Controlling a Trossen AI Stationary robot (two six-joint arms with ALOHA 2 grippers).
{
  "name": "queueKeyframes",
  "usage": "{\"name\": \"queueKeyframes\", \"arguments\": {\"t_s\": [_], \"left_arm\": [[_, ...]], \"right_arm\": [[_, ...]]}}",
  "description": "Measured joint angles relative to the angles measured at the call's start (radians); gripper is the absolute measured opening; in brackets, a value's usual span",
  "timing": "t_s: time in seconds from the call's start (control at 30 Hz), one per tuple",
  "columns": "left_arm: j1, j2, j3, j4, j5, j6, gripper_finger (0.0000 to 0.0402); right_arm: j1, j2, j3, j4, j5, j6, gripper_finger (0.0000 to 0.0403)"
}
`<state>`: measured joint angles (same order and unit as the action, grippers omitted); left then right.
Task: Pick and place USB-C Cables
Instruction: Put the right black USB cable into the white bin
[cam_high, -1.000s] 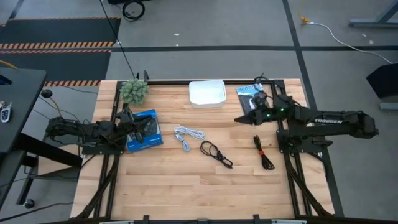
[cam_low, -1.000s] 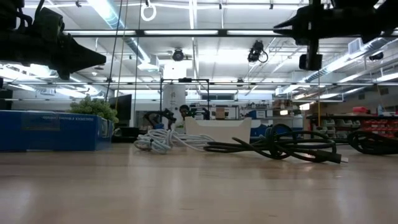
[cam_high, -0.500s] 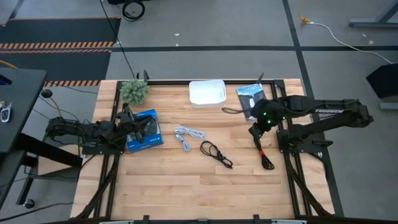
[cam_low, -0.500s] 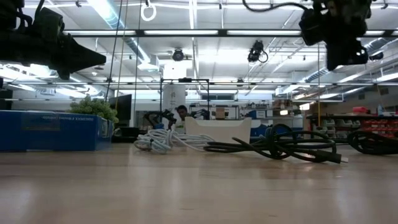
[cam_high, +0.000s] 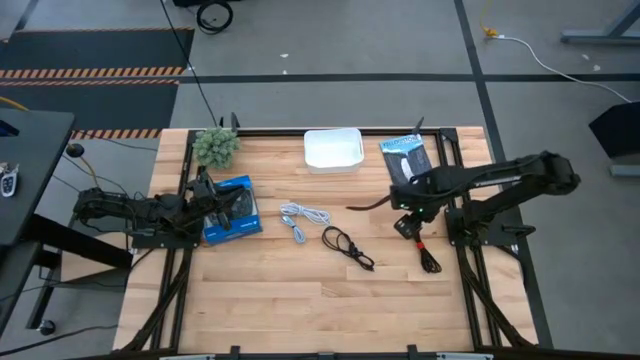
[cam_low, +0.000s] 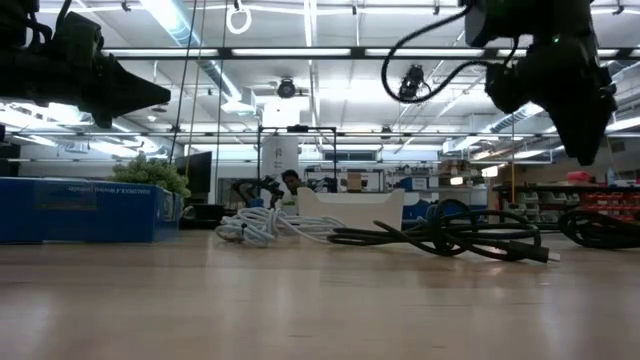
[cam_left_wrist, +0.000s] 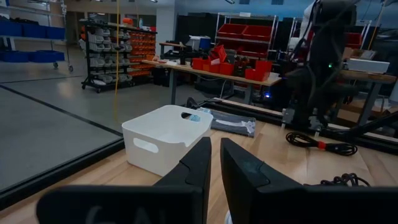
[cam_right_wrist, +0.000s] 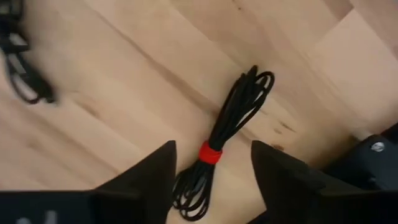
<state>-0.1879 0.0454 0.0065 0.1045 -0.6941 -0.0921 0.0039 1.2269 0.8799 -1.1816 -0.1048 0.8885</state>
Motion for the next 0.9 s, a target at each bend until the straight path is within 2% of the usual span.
{"name": "queueKeyframes", "arguments": {"t_s": [0.17,0.27,0.4,0.57,0.9], "left_arm": [[0.0,0.0,0.0,0.0,0.0,0.0,0.0043],[0.0,0.0,0.0,0.0,0.0,0.0,0.0043],[0.0,0.0,0.0,0.0,0.0,0.0,0.0043],[0.0,0.0,0.0,0.0,0.0,0.0,0.0043],[0.0,0.0,0.0,0.0,0.0,0.0,0.0043]], "right_arm": [[-0.024,0.052,-0.037,0.031,-0.022,-0.025,0.0243],[-0.047,0.04,-0.116,0.073,-0.067,-0.016,0.0243],[-0.061,0.006,-0.195,0.104,-0.076,0.008,0.0241],[-0.065,-0.004,-0.219,0.159,-0.078,0.01,0.0241],[-0.083,0.069,-0.22,0.229,0.061,-0.004,0.0234]]}}
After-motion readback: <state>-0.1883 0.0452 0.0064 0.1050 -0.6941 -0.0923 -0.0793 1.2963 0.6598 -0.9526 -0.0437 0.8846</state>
